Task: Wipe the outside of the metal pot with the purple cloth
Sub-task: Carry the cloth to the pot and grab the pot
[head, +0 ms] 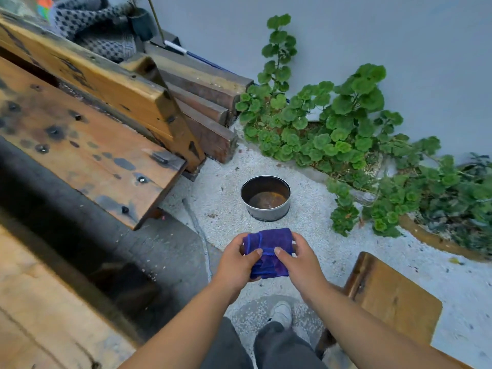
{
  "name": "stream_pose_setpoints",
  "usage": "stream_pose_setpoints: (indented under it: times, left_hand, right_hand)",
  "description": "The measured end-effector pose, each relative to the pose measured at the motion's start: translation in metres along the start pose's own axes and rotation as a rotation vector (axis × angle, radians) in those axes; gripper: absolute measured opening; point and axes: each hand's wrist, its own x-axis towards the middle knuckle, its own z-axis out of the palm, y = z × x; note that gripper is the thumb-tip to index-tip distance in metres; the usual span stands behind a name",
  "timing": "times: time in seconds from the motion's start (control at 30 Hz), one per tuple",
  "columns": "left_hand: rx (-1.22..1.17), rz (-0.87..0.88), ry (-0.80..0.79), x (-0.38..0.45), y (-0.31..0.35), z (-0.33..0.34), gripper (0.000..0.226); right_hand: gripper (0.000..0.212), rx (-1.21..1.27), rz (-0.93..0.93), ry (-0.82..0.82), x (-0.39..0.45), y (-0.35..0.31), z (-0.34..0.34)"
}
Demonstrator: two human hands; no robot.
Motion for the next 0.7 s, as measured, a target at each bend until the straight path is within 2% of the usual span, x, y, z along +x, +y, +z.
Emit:
stream_pose_setpoints:
  times: [0.17,0.4,0.53,0.6,0.67,0.7]
  left_hand:
    - [0.016,-0.023,-0.083,0.099,-0.024,0.017,0.025]
    - [0.033,-0.023,-0.327,0.277,-0.096,0.03,0.02]
    - [-0.013,-0.088,-0.475,0.382,-0.138,0.042,0.038]
    - [0.15,0.074,-0.371,0.434,-0.157,0.049,0.036]
    - [0.559,0.343,-0.178,0.483,-0.173,0.057,0.039]
    - [0.804,0.453,-0.141,0.507,-0.183,0.063,0.043]
  right_hand:
    - [0.026,0.225,0.057,0.053,0.082,0.043,-0.008]
    - [0.027,0.445,0.085,0.173,0.231,0.145,-0.014]
    - [0.032,0.597,0.054,0.262,0.316,0.206,-0.029]
    - [0.034,0.647,0.013,0.298,0.355,0.233,-0.044]
    - [0.031,0.664,-0.027,0.317,0.388,0.251,-0.06]
    - [0.03,0.661,-0.049,0.324,0.405,0.263,-0.069]
